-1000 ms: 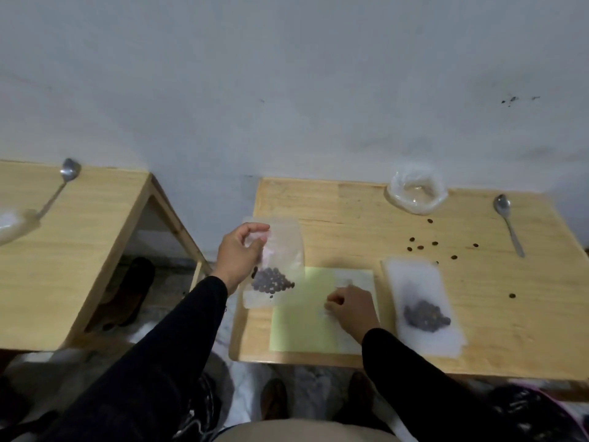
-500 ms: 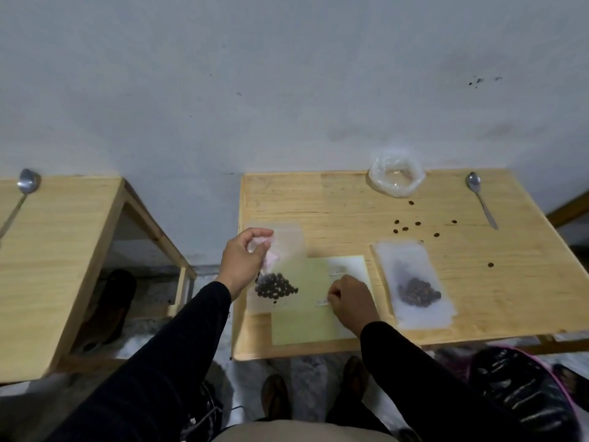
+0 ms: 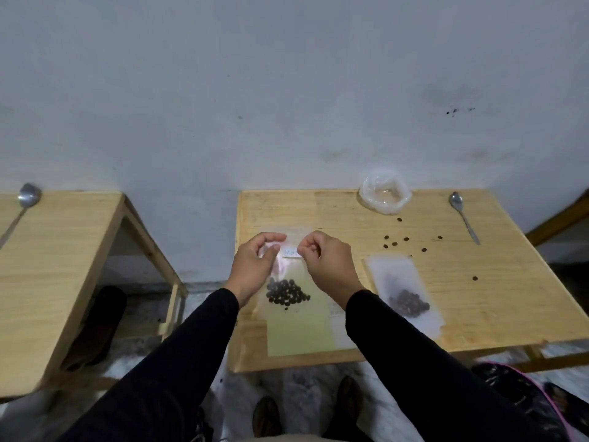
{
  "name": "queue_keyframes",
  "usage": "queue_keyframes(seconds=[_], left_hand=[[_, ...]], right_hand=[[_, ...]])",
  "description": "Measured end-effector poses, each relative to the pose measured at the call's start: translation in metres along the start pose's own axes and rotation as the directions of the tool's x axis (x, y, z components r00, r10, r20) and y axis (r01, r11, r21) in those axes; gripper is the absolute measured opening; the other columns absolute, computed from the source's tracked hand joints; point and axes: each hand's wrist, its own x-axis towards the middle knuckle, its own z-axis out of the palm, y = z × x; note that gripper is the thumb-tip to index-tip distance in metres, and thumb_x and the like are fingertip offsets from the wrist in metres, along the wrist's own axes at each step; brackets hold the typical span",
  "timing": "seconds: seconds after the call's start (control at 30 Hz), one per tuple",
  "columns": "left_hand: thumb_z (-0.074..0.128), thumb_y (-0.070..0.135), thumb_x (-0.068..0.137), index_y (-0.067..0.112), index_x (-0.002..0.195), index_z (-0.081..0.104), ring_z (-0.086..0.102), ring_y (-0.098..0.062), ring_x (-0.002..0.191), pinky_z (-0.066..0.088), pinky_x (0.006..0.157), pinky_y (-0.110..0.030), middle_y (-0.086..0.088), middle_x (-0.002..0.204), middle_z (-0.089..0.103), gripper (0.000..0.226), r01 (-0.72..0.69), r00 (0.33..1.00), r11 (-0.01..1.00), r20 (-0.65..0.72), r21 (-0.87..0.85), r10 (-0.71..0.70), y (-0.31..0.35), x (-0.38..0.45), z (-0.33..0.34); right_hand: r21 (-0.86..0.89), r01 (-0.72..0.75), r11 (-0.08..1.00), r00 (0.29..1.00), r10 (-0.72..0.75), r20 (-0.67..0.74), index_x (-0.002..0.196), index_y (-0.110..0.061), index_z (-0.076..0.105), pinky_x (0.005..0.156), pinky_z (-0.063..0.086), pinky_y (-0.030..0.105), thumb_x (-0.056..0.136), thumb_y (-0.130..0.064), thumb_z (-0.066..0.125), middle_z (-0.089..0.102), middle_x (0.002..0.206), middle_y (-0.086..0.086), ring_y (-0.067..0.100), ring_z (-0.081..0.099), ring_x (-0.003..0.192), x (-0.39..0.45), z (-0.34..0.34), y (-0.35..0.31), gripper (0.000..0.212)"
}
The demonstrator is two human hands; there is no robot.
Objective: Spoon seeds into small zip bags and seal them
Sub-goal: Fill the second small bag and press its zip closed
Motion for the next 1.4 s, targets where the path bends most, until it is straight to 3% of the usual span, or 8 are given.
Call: queue_keyframes(seconds=[0.17, 0.3, 0.37, 0.63, 0.83, 1.1, 1.27, 1.4], left_hand=[[0.05, 0.02, 0.097, 0.026, 0.104, 0.068, 0.051, -0.037, 0.108, 0.045, 0.096, -0.045, -0.014, 0.105, 0.063, 0.02, -0.03, 0.999, 0.997, 0.01, -0.067, 0.031, 0.017, -0.007, 0.002], [0.066, 0.024, 0.088, 0.03, 0.098, 0.067, 0.054, 0.002, 0.111, 0.046, 0.094, -0.025, 0.018, 0.108, 0.065, 0.012, -0.067, 0.998, 0.992, 0.014, -0.107, 0.068, 0.019, -0.008, 0.001], [0.066, 0.022, 0.088, 0.031, 0.096, 0.067, 0.051, 0.005, 0.113, 0.04, 0.099, -0.025, 0.02, 0.109, 0.064, 0.012, -0.082, 0.997, 0.992, -0.016, -0.091, 0.081, 0.017, -0.006, -0.001], [0.058, 0.021, 0.093, 0.031, 0.105, 0.066, 0.05, -0.003, 0.119, 0.037, 0.106, -0.03, 0.023, 0.112, 0.062, 0.018, -0.109, 0.993, 0.99, -0.042, -0.087, 0.106, 0.022, 0.0, -0.003], [0.057, 0.02, 0.093, 0.031, 0.104, 0.065, 0.05, 0.02, 0.101, 0.036, 0.086, -0.007, 0.026, 0.107, 0.063, 0.018, -0.163, 0.987, 0.984, -0.021, -0.077, 0.162, 0.032, 0.0, 0.005], [0.062, 0.019, 0.09, 0.032, 0.105, 0.065, 0.057, 0.008, 0.104, 0.043, 0.089, -0.014, 0.024, 0.106, 0.065, 0.02, -0.159, 0.987, 0.987, 0.016, -0.025, 0.16, 0.034, 0.016, 0.017], [0.053, 0.009, 0.094, 0.02, 0.1, 0.066, 0.069, -0.008, 0.073, 0.047, 0.059, -0.008, 0.008, 0.101, 0.067, 0.018, -0.114, 0.991, 0.986, -0.082, -0.121, 0.105, 0.041, 0.032, 0.032], [0.046, 0.011, 0.096, 0.019, 0.101, 0.067, 0.068, -0.008, 0.06, 0.049, 0.058, -0.015, -0.001, 0.1, 0.069, 0.023, -0.05, 0.991, 0.989, -0.13, -0.138, 0.032, 0.038, 0.057, 0.038]], right_hand=[[-0.094, 0.015, 0.995, 0.999, -0.018, -0.036, 0.078, -0.014, 0.06, 0.053, 0.036, 0.009, 0.089, -0.014, 0.056, 0.054, 0.065, -0.006, 0.004, 0.047, 0.059, 0.004, 0.002, -0.004, 0.012], [-0.091, 0.027, 0.995, 0.996, -0.034, -0.081, 0.079, -0.015, 0.06, 0.057, 0.035, 0.015, 0.087, -0.014, 0.058, 0.057, 0.074, -0.004, 0.005, 0.048, 0.065, 0.003, 0.003, -0.007, 0.008], [-0.088, 0.035, 0.996, 0.99, -0.046, -0.131, 0.088, -0.017, 0.061, 0.066, 0.034, 0.015, 0.085, -0.016, 0.064, 0.054, 0.087, -0.005, 0.005, 0.048, 0.075, 0.0, 0.002, -0.007, 0.004], [0.373, -0.078, 0.925, 0.98, 0.14, -0.141, 0.081, -0.03, 0.067, 0.097, 0.037, 0.022, 0.076, -0.024, 0.075, 0.05, 0.122, -0.008, 0.002, 0.047, 0.115, -0.008, 0.001, -0.009, 0.012], [0.53, -0.178, 0.829, 0.965, 0.253, -0.071, 0.076, -0.024, 0.071, 0.09, 0.047, 0.029, 0.076, -0.02, 0.075, 0.07, 0.096, -0.012, 0.009, 0.06, 0.103, 0.001, 0.001, -0.004, 0.005], [0.588, -0.221, 0.778, 0.918, 0.369, -0.143, 0.075, -0.019, 0.072, 0.08, 0.047, 0.021, 0.076, -0.016, 0.074, 0.072, 0.086, -0.008, 0.007, 0.064, 0.093, 0.021, -0.001, -0.003, 0.004], [0.555, -0.176, 0.813, 0.915, 0.343, -0.212, 0.083, -0.016, 0.068, 0.063, 0.041, 0.004, 0.084, -0.015, 0.066, 0.068, 0.083, -0.012, -0.011, 0.059, 0.076, 0.042, 0.0, 0.003, 0.003], [0.553, -0.17, 0.816, 0.932, 0.315, -0.178, 0.087, -0.015, 0.063, 0.058, 0.044, 0.019, 0.087, -0.012, 0.057, 0.061, 0.069, -0.006, 0.003, 0.055, 0.058, 0.064, -0.002, 0.013, 0.006]])
